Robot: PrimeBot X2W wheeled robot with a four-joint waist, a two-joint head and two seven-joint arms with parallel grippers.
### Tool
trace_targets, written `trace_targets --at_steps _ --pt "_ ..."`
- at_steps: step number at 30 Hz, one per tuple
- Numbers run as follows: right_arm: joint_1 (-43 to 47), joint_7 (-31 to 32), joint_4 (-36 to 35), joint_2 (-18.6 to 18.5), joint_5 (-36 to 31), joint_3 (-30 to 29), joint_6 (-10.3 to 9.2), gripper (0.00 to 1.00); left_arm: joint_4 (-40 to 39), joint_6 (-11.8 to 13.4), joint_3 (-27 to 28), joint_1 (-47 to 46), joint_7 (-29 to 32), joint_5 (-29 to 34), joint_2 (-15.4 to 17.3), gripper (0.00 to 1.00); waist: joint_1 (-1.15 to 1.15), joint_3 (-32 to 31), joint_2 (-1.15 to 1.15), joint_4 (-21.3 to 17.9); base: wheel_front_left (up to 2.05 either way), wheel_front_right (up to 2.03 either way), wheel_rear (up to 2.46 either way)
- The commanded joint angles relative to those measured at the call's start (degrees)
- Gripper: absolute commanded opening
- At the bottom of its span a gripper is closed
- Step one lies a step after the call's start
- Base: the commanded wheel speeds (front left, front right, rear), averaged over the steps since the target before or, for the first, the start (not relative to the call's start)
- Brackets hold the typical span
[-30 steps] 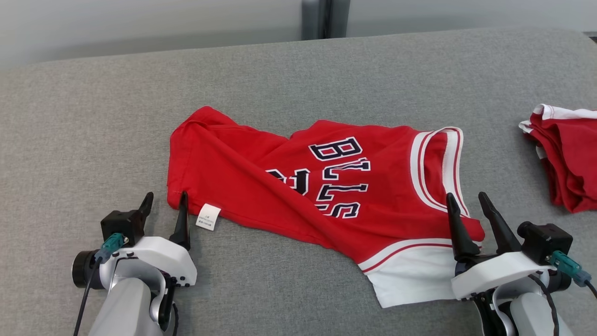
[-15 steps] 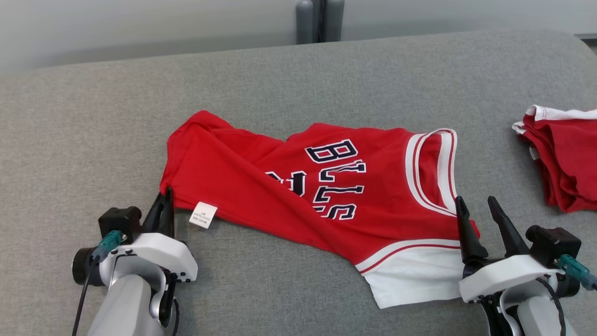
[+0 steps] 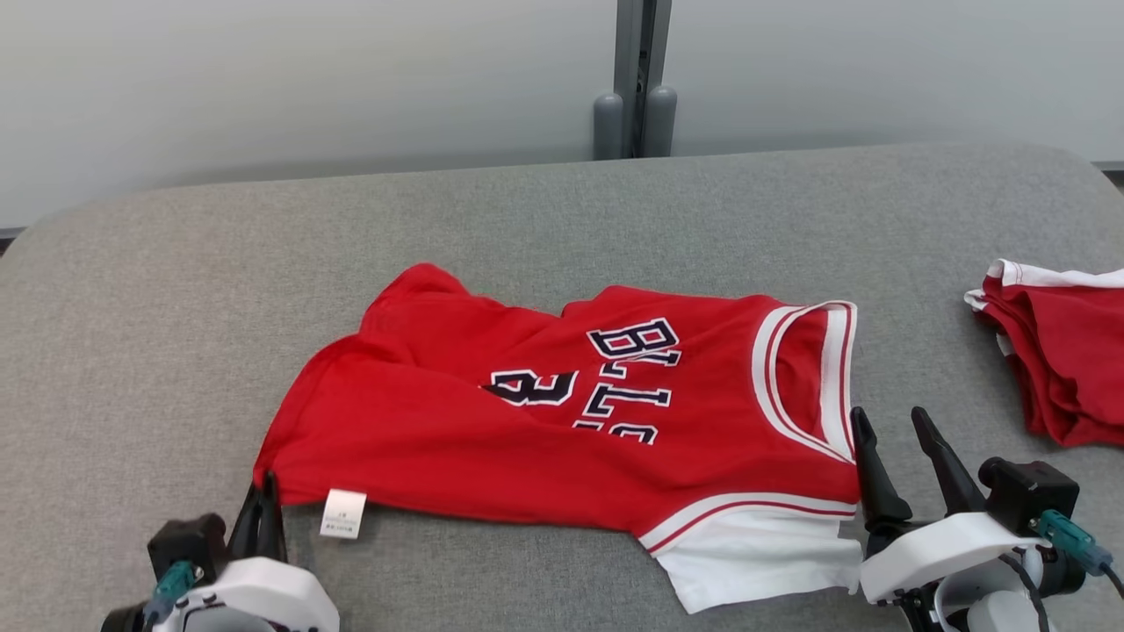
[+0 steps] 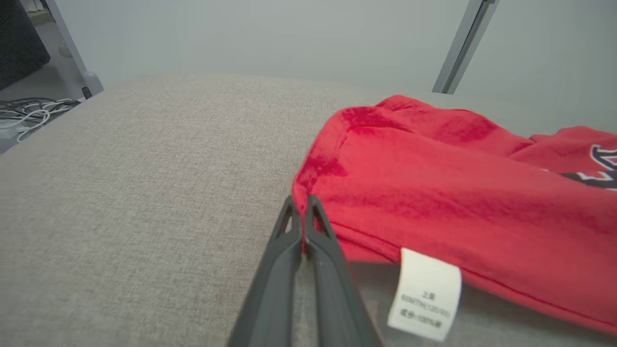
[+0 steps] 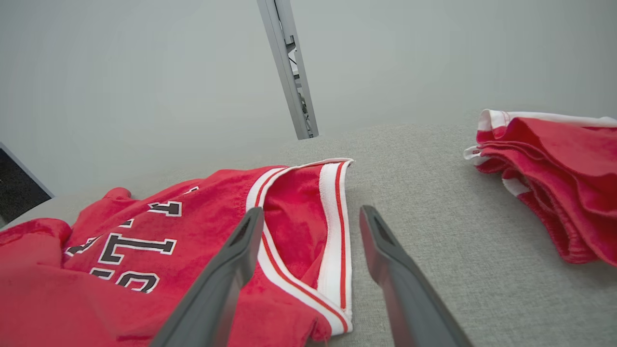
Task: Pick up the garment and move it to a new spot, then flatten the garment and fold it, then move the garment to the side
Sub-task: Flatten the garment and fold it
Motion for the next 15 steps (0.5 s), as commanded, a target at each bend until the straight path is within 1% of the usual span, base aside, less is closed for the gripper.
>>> trace_targets --at_steps 1,2,3,6,10,15 --pt "0.51 -0.28 -0.03 -0.13 -0.37 0.11 0.0 1.0 0.0 0.31 0.29 0.8 0.0 0.21 0.26 0.13 0.0 -0.42 0.0 0.23 0.0 0.0 0.0" --pt "0.61 -0.28 -0.19 -0.03 -0.62 0.19 0.0 1.0 -0.14 0.55 0.58 1.08 0.0 0.48 0.28 0.63 0.0 -0.61 0.0 0.26 0.0 0.0 0.0" --pt "0.73 -0.27 -0.42 0.01 -0.91 0.24 0.0 1.0 -0.6 0.76 0.81 1.35 0.0 0.82 0.3 1.0 0.0 -0.85 0.0 0.29 0.0 0.0 0.0" --pt "0.97 -0.28 -1.2 0.16 -1.51 0.17 0.0 1.0 -2.48 1.14 1.14 2.64 0.0 2.14 0.24 1.0 0.0 -1.72 0.0 0.4 0.0 0.0 0.0" --pt "1.9 -0.27 -2.29 0.34 -3.27 0.16 0.0 1.0 -5.84 0.59 1.17 4.01 0.0 4.54 0.25 1.0 0.0 -3.3 0.0 0.32 0.0 0.0 0.0" --pt "3.29 -0.27 -3.48 0.67 -5.11 -0.1 0.0 1.0 -8.49 -0.04 0.74 6.19 0.01 5.52 0.26 1.0 0.0 -4.78 0.0 0.2 0.0 0.0 0.0"
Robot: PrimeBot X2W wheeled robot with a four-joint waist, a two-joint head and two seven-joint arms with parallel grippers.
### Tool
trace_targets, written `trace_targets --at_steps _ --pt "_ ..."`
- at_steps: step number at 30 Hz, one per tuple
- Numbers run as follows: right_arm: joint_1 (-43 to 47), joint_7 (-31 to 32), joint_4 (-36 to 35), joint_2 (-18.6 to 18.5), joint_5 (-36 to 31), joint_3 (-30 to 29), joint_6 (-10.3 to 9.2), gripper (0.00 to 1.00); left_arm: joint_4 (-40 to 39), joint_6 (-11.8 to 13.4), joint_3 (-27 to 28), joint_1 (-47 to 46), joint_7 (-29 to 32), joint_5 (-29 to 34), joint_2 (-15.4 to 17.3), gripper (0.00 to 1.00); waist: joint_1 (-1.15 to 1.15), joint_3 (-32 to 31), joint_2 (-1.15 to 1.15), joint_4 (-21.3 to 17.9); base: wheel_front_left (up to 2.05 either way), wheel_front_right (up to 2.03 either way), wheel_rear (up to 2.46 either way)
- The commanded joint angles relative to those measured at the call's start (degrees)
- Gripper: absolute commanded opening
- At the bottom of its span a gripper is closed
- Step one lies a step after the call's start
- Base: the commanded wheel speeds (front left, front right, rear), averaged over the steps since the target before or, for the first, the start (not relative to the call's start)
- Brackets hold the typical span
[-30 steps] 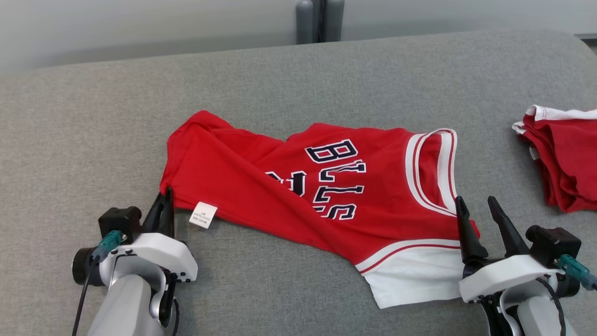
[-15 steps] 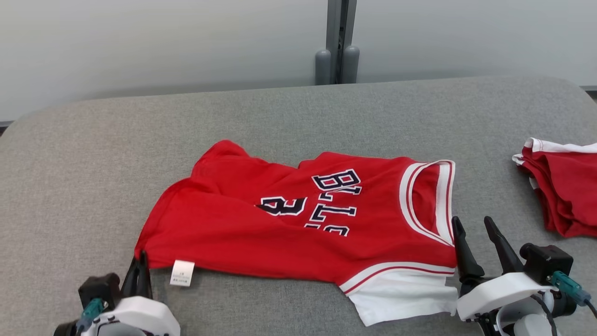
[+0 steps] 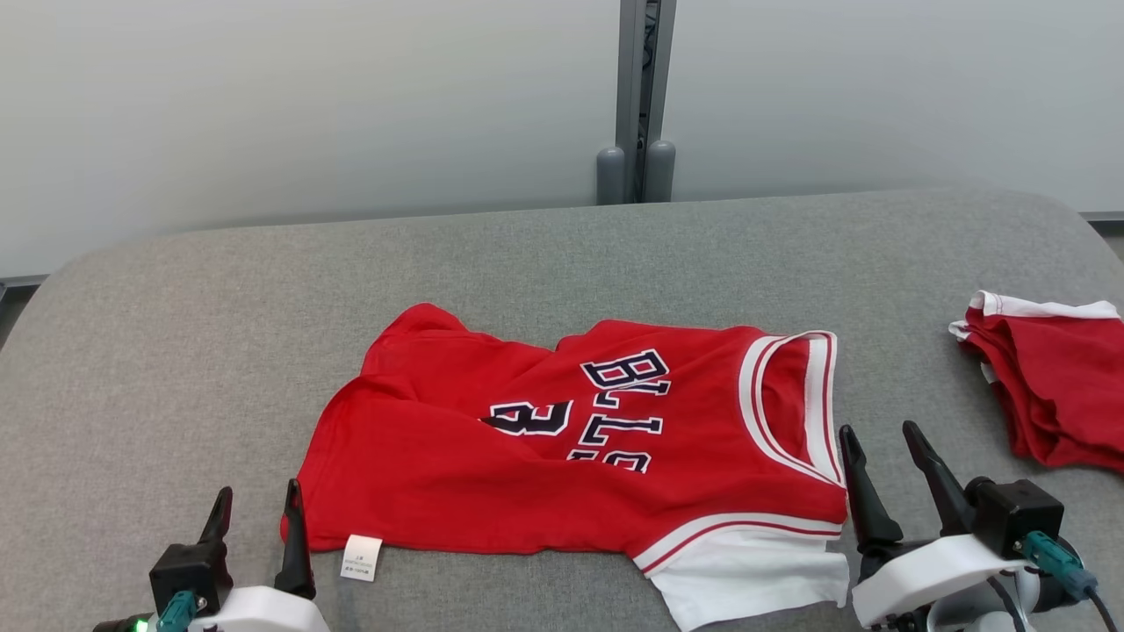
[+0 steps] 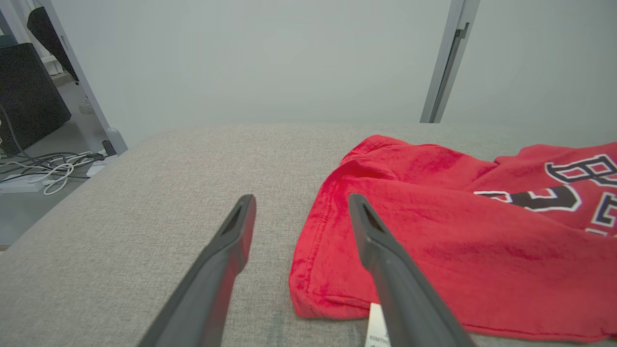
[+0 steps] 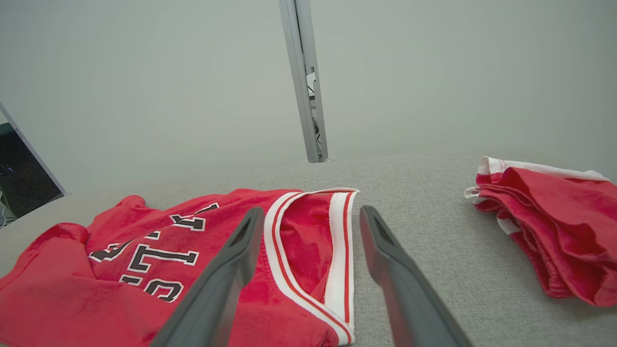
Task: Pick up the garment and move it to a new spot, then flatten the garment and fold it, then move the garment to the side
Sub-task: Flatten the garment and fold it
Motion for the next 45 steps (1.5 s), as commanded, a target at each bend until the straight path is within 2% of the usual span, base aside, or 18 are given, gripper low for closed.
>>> trace_targets --at_steps 1,7,20,25,36,45 --pt "0.86 -0.26 -0.41 0.04 -0.77 0.08 0.0 1.0 -0.77 -0.14 -0.05 1.1 0.02 -0.05 0.27 1.0 0.0 -0.62 0.0 -0.09 0.0 0.0 0.0" --pt "3.01 -0.27 -0.96 0.25 -2.26 0.06 0.0 1.0 -1.72 0.14 -1.63 3.97 0.02 -1.02 0.25 1.0 0.0 -1.91 0.0 0.02 0.0 0.0 0.0" --pt "5.15 -0.27 -0.99 0.23 -0.77 0.91 0.0 1.0 -1.69 0.63 -2.51 5.21 0.02 -0.99 0.26 1.0 0.0 -2.44 0.0 0.38 0.0 0.0 0.0" --pt "5.23 -0.27 0.21 0.23 -0.89 1.68 0.0 1.0 -0.92 0.24 -3.44 4.14 0.02 -1.77 0.25 1.0 0.0 -1.03 0.0 0.5 0.0 0.0 0.0" --pt "6.93 -0.27 5.41 0.12 -2.53 2.98 0.0 1.0 0.23 1.05 -6.16 1.59 0.02 -3.61 0.26 1.0 0.0 3.89 0.0 0.79 0.0 0.0 0.0" --pt "7.74 -0.26 7.88 -1.53 -1.43 7.41 0.0 1.0 0.6 1.37 -6.87 0.27 0.03 -4.35 0.25 1.0 0.0 5.21 0.0 0.49 0.0 0.0 0.0"
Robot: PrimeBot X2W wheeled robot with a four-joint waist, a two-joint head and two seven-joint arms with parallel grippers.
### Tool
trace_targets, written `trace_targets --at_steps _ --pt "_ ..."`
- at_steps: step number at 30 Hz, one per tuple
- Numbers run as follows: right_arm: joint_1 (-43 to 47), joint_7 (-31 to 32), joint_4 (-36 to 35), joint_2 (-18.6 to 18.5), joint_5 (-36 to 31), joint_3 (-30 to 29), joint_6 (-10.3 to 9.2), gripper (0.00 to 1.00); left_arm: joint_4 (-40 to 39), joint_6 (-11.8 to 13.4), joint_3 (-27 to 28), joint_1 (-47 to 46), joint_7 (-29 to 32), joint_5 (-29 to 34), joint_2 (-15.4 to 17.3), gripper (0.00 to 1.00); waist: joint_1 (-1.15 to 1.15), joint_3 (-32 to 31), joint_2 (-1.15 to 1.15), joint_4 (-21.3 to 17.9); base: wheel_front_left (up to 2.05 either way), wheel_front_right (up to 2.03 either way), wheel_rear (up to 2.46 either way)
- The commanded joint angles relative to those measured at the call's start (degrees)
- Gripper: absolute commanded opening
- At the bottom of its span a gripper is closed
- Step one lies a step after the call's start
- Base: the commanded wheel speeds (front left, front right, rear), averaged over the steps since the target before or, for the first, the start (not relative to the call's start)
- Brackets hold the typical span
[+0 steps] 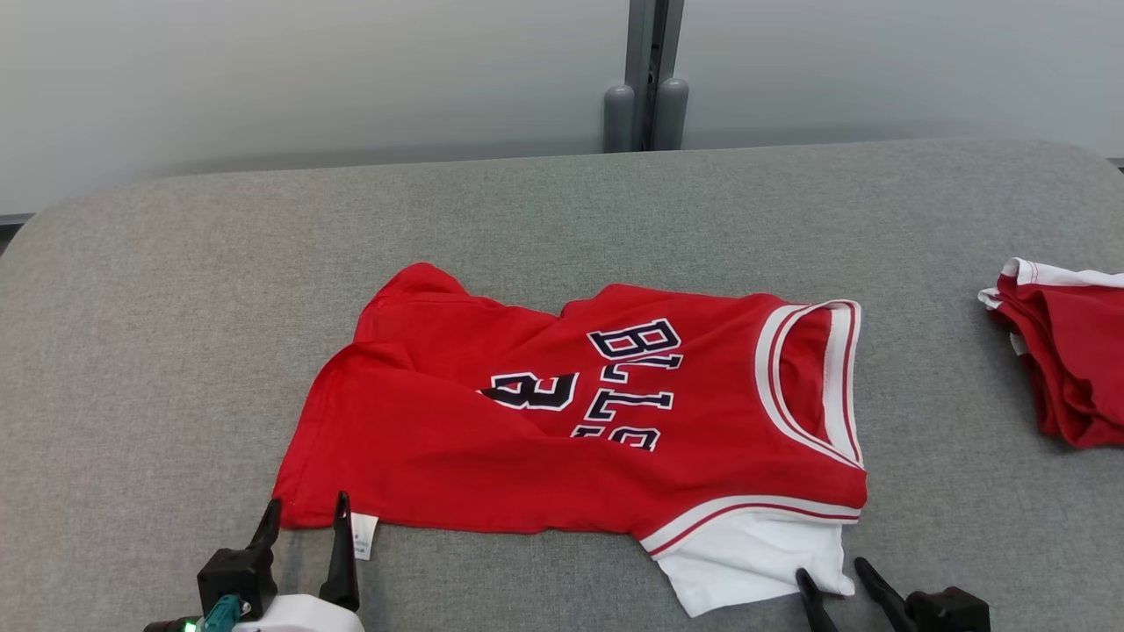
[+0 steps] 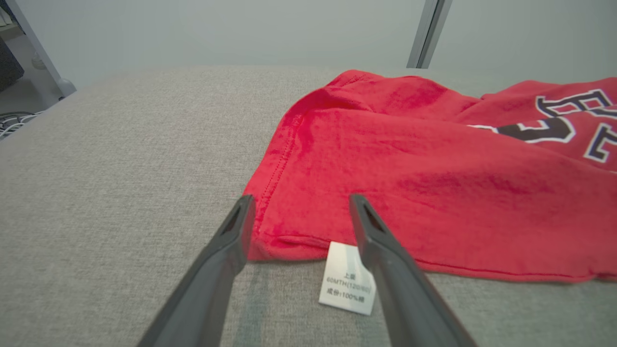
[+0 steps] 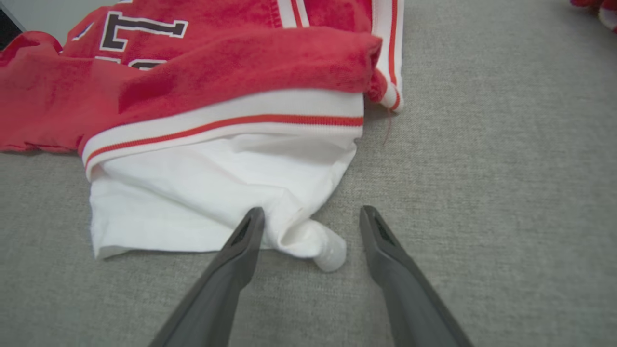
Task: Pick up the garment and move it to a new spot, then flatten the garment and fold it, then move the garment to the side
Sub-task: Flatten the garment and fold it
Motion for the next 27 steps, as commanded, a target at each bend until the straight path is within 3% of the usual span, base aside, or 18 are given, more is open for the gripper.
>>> trace_targets --at_steps 1,12,27 --pt "0.66 -0.26 -0.44 -0.69 0.51 0.3 0.0 1.0 0.0 0.25 -0.09 -0.9 0.03 -0.43 0.24 1.0 0.0 0.08 0.0 -0.07 0.0 0.0 0.0" --pt "2.75 -0.27 -5.61 -2.74 2.85 2.3 0.0 1.0 -0.73 0.23 0.14 -1.11 0.03 -0.43 0.25 1.0 0.0 -0.2 0.0 -1.01 0.0 0.0 0.0" --pt "0.61 -0.26 -1.9 -2.73 2.18 2.85 0.0 1.0 -0.85 0.19 -0.57 -1.38 0.03 -1.08 0.23 1.0 0.0 0.19 0.0 -0.4 0.0 0.0 0.0"
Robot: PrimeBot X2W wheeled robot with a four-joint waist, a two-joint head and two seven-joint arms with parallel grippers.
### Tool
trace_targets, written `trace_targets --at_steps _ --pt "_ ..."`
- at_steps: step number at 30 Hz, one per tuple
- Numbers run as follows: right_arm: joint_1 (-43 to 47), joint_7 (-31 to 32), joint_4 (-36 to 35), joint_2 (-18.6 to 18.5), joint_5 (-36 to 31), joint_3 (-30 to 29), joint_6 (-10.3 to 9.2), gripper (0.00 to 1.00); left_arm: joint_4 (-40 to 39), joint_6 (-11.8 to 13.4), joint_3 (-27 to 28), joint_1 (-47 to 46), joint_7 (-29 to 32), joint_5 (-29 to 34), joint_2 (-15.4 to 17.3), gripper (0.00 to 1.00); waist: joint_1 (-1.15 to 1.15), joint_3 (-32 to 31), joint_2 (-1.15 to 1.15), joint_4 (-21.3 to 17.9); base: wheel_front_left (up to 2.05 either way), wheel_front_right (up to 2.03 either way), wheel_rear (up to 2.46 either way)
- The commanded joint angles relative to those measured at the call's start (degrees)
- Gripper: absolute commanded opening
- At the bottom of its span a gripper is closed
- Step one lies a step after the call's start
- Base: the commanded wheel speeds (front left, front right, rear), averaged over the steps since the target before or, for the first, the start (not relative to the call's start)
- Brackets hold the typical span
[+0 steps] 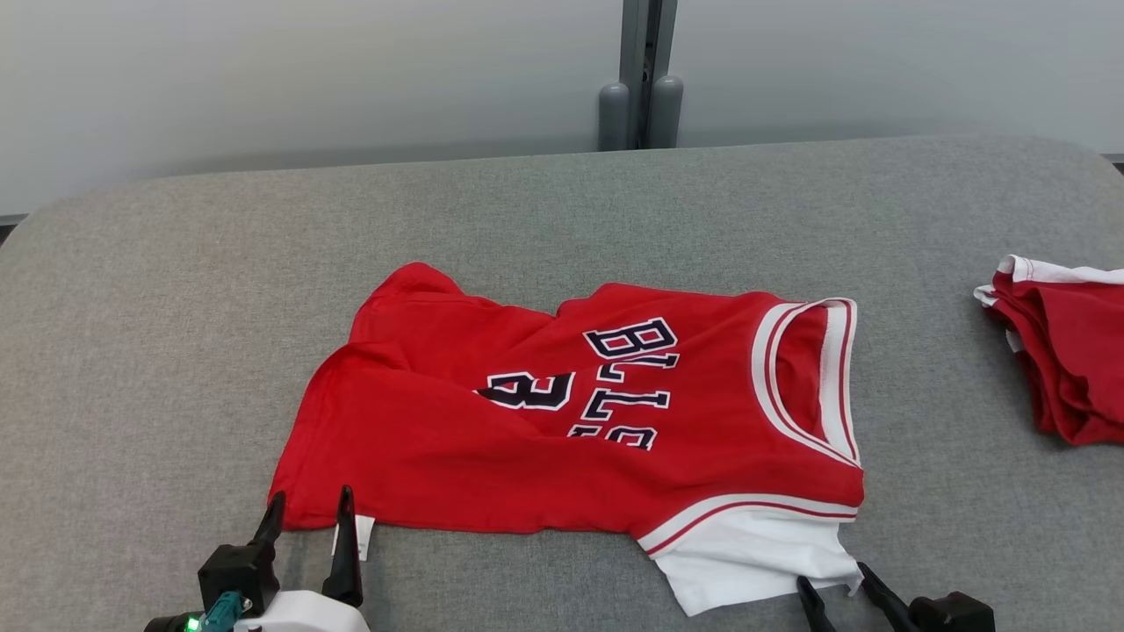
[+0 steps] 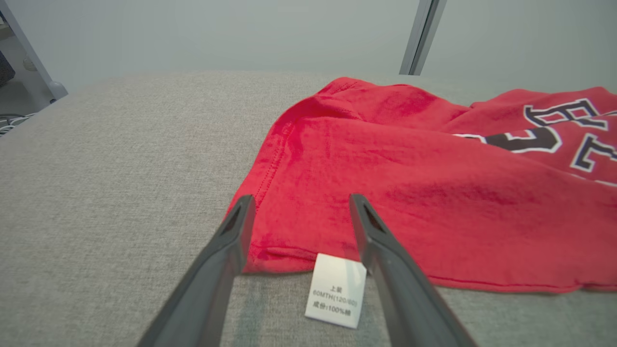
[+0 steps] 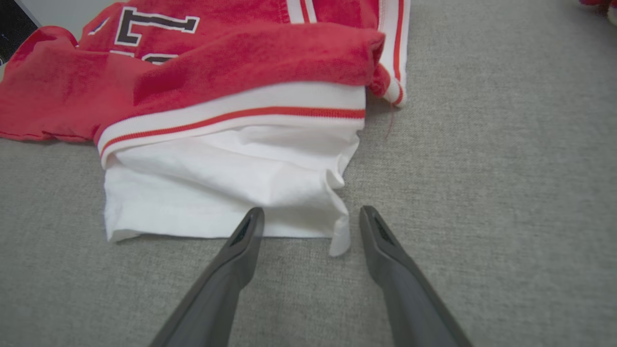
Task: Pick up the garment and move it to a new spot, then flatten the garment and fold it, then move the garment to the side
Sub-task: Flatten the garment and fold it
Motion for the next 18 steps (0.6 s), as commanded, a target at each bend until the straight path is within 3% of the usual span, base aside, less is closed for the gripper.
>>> trace_targets --at_steps 1,3,4,5,6,7,18 --pt "-0.45 -0.27 0.19 -0.03 -0.32 -0.22 -0.01 1.0 -0.18 0.17 0.02 -1.14 0.03 -0.14 0.24 1.0 0.0 0.06 0.0 0.12 0.0 0.0 0.0" --pt "-0.8 -0.27 0.85 0.02 -0.48 -0.12 -0.01 1.0 -0.24 0.24 0.04 -1.21 0.03 -0.12 0.24 1.0 0.0 0.19 0.0 0.27 0.0 0.0 0.0" --pt "-0.96 -0.27 1.1 0.06 -0.52 -0.12 -0.01 0.95 -0.26 0.26 0.08 -1.24 0.03 -0.07 0.24 1.0 0.0 0.26 0.0 0.32 0.0 0.0 0.0" --pt "-1.11 -0.27 1.31 0.11 -0.52 -0.15 -0.02 0.54 -0.28 0.28 0.12 -1.26 0.03 -0.04 0.24 1.0 0.0 0.32 0.0 0.34 0.0 0.0 0.0" --pt "-1.2 -0.27 1.53 0.15 -0.53 -0.43 -0.01 0.37 -0.27 0.29 0.2 -1.28 0.03 -0.02 0.24 1.0 0.0 0.4 0.0 0.33 0.0 0.0 0.0" --pt "-1.4 -0.27 1.62 0.19 -0.53 -0.67 -0.01 0.0 -0.3 0.34 0.26 -1.31 0.03 -0.05 0.23 1.0 0.0 0.48 0.0 0.31 0.0 0.0 0.0" --pt "-2.74 -0.28 -0.58 -0.24 -0.83 -1.99 -0.02 0.0 2.6 0.13 2.29 -3.41 0.03 -0.79 0.23 1.0 0.0 2.28 0.0 -1.82 0.0 0.0 0.0"
